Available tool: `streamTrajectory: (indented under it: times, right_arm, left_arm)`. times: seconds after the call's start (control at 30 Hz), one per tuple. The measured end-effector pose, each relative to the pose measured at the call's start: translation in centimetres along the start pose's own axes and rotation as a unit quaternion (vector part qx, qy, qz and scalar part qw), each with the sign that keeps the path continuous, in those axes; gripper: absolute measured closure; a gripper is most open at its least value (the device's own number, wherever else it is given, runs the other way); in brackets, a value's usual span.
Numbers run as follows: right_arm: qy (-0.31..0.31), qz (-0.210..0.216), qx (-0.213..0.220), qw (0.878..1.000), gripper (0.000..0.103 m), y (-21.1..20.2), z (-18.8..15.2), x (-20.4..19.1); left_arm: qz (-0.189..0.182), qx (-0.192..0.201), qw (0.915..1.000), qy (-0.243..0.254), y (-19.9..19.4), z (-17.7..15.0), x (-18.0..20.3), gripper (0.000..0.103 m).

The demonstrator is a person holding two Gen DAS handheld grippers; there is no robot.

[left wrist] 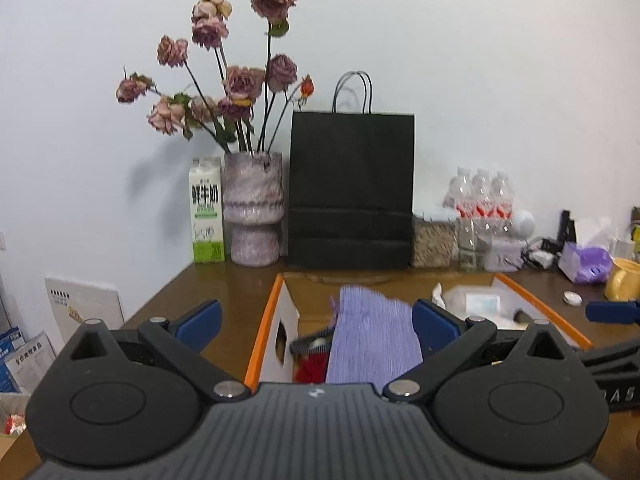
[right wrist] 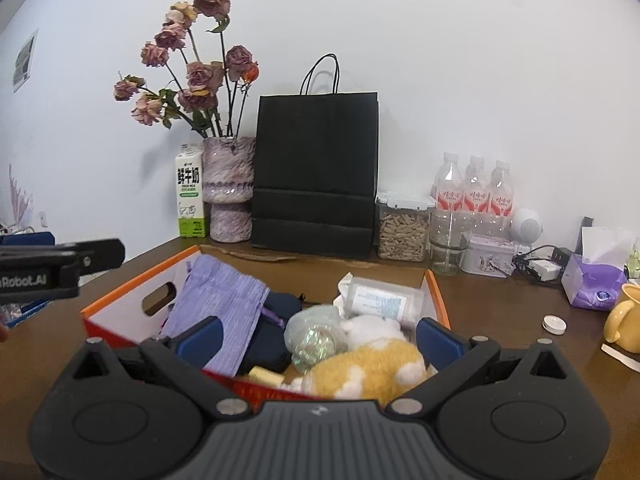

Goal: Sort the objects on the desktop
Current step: 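Withdraw both grippers from the box back toward the table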

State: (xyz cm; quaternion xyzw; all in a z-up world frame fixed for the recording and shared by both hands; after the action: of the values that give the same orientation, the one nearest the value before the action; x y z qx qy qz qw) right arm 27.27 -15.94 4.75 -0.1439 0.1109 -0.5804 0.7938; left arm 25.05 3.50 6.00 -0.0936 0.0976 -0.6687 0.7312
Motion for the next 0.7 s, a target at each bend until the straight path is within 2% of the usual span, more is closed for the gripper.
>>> streamTrajectory:
  times: [0.33,0.43,0.7]
  right_arm:
    - [-0.023,0.026,-0.058,0.998,0.0,-2.3,-4.0,-1.8]
    - [-0.027,0.033,-0.079,0.996,0.002,-2.2,-5.2,-2.5]
    - [-0.039,0.047,-0.118,0.991,0.01,-1.4,-6.9,-4.1]
  left_arm:
    - [-0.016,-0.091,0.9954,0.026,-2.0,-5.2,-1.8,0.0]
    - [-0.016,-0.111,0.9928,0.042,-2.0,-6.8,-1.8,0.0]
    - [-0.045,-0.146,0.9869,0.053,-1.9,-9.1,-1.2,0.0]
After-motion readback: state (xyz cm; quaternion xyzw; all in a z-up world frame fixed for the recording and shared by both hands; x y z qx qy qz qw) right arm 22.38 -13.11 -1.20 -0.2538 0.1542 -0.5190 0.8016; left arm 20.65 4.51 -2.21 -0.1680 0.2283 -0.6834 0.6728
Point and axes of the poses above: each gripper's, at about its wrist camera, not at the fingertips, and y roughly the way its jaws point, x to its right, z to its top, the point moved 3 cm from there along y, roughly the way its jaws point, and after that the axes turned 4 degrees about z, right-handed, at the moved point
